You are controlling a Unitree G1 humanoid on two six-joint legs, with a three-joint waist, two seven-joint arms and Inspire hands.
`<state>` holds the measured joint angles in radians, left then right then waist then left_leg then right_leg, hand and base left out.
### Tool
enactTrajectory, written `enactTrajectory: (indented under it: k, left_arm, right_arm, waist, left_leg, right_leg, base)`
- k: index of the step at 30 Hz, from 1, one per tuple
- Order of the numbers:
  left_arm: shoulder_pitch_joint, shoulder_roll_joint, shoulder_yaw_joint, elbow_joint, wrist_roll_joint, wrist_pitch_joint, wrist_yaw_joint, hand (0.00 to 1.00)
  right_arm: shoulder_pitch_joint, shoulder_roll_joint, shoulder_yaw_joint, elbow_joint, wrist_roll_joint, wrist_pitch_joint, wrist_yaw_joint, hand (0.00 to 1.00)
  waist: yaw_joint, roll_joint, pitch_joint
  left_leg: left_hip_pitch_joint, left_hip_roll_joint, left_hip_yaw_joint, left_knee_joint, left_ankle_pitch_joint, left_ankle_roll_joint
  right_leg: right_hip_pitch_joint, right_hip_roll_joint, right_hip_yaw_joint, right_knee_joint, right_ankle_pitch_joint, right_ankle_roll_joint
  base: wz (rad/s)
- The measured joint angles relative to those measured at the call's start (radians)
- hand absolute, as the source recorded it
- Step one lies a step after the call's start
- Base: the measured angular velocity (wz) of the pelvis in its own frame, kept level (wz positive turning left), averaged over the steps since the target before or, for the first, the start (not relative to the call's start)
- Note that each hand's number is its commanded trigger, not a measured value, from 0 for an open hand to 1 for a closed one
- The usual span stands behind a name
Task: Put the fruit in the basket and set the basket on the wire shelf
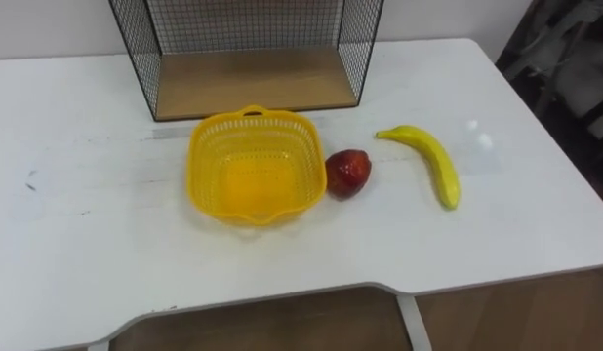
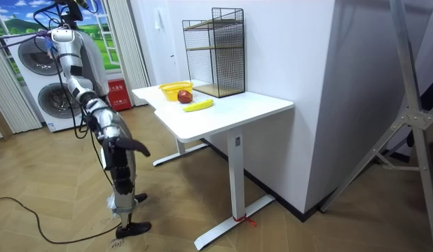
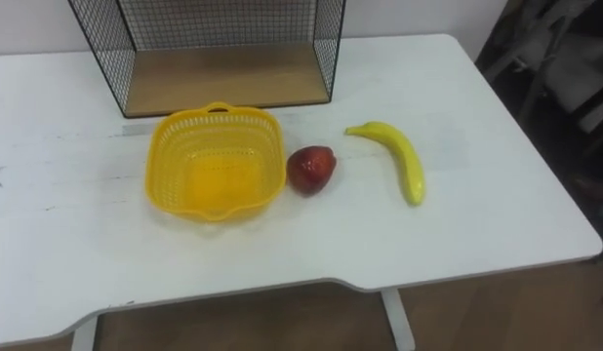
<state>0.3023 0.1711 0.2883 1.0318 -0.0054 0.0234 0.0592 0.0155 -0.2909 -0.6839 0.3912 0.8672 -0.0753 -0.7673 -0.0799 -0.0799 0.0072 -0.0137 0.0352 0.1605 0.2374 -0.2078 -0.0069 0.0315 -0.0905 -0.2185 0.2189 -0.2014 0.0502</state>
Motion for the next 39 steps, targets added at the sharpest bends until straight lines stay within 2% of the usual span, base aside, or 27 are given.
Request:
enactTrajectory:
  k: [4,5,7,10,15,18,23,28,30,34,39]
  left_arm:
    - [0.001,0.000,-0.018,0.005,0.004,0.002,-0.001,0.00]
    - [0.002,0.000,-0.019,0.009,0.009,0.002,-0.001,0.00]
    - [0.006,0.001,-0.028,0.011,0.009,0.001,-0.001,0.00]
    - [0.002,-0.007,-0.039,0.022,0.010,0.001,-0.006,0.00]
    - [-0.002,-0.008,-0.038,0.016,0.029,-0.001,-0.014,0.00]
    - [-0.003,-0.007,-0.037,0.018,0.077,0.001,-0.026,0.00]
    - [-0.006,-0.007,-0.039,0.020,0.087,0.001,-0.032,0.00]
    - [-0.017,-0.003,-0.058,0.018,0.088,0.001,-0.049,0.00]
    - [-0.026,-0.002,-0.058,0.018,0.105,0.000,-0.057,0.00]
    - [-0.027,0.001,-0.058,0.015,0.105,-0.002,-0.072,0.00]
    - [-0.029,0.001,-0.081,0.007,0.097,-0.002,-0.069,0.00]
  right_arm:
    - [0.006,-0.001,0.039,-0.202,-0.204,0.000,-0.059,0.00]
    - [0.002,-0.009,0.041,-0.250,-0.267,-0.002,-0.060,0.00]
    - [-0.008,-0.036,0.061,-0.269,-0.331,-0.012,-0.059,0.00]
    - [-0.016,-0.039,0.119,-0.329,-0.407,-0.012,-0.044,0.00]
    - [-0.018,-0.040,0.184,-0.399,-0.481,-0.012,0.068,0.00]
    - [-0.021,-0.041,0.215,-0.413,-0.484,-0.010,0.161,0.00]
    - [-0.022,-0.041,0.285,-0.433,-0.484,-0.010,0.292,0.00]
    - [-0.023,-0.042,0.340,-0.434,-0.488,0.003,0.432,0.00]
    - [-0.024,-0.042,0.350,-0.434,-0.519,0.012,0.494,0.00]
    - [-0.032,-0.042,0.354,-0.434,-0.590,0.012,0.572,0.00]
    - [-0.034,-0.049,0.443,-0.419,-0.605,0.013,0.670,0.00]
  waist:
    - [0.004,0.001,-0.0045]
    - [0.004,0.009,-0.0096]
    - [0.008,0.006,-0.0100]
    - [0.016,0.006,-0.0075]
    - [0.047,0.018,-0.0015]
    - [0.058,0.020,-0.0017]
    - [0.057,0.016,-0.0005]
    - [0.056,0.000,0.0013]
    - [0.057,-0.007,-0.0010]
    - [0.061,-0.008,-0.0017]
    - [0.083,0.000,0.0003]
  left_leg:
    - [-0.022,0.000,0.000,0.001,0.000,0.000]
    - [-0.027,0.000,0.000,0.003,0.000,0.000]
    - [-0.026,0.000,-0.001,0.003,0.000,0.000]
    - [-0.025,0.000,-0.001,0.003,0.000,0.000]
    - [-0.027,0.002,-0.003,0.004,0.000,0.000]
    - [-0.029,0.004,-0.005,0.003,0.000,0.000]
    - [-0.030,0.004,-0.008,0.000,0.000,-0.001]
    - [-0.038,0.004,-0.010,0.002,0.000,-0.001]
    - [-0.046,0.004,-0.011,0.011,0.000,-0.001]
    - [-0.044,0.005,-0.007,0.016,0.000,-0.001]
    - [-0.026,0.008,0.001,0.016,0.000,-0.001]
  right_leg:
    - [-0.030,0.000,0.005,0.004,-0.001,-0.001]
    - [-0.029,0.000,0.004,0.003,0.000,-0.002]
    - [-0.028,0.000,0.003,0.005,0.001,-0.002]
    - [-0.028,0.000,0.004,0.009,0.001,-0.002]
    - [-0.029,0.000,0.003,0.010,0.001,-0.002]
    - [-0.030,0.001,0.001,0.017,0.001,-0.002]
    - [-0.027,0.001,-0.001,0.017,0.001,-0.002]
    - [-0.033,0.001,-0.003,0.015,0.001,-0.002]
    - [-0.036,0.001,-0.005,0.012,0.002,-0.004]
    - [-0.034,0.001,-0.009,0.012,0.002,-0.004]
    - [-0.014,0.003,-0.007,0.000,0.005,-0.007]
  base:
    - [-0.01]
    - [0.00]
    - [0.00]
    - [0.00]
    - [0.00]
    - [0.01]
    - [0.01]
    - [0.01]
    - [0.04]
    - [0.04]
    - [-0.03]
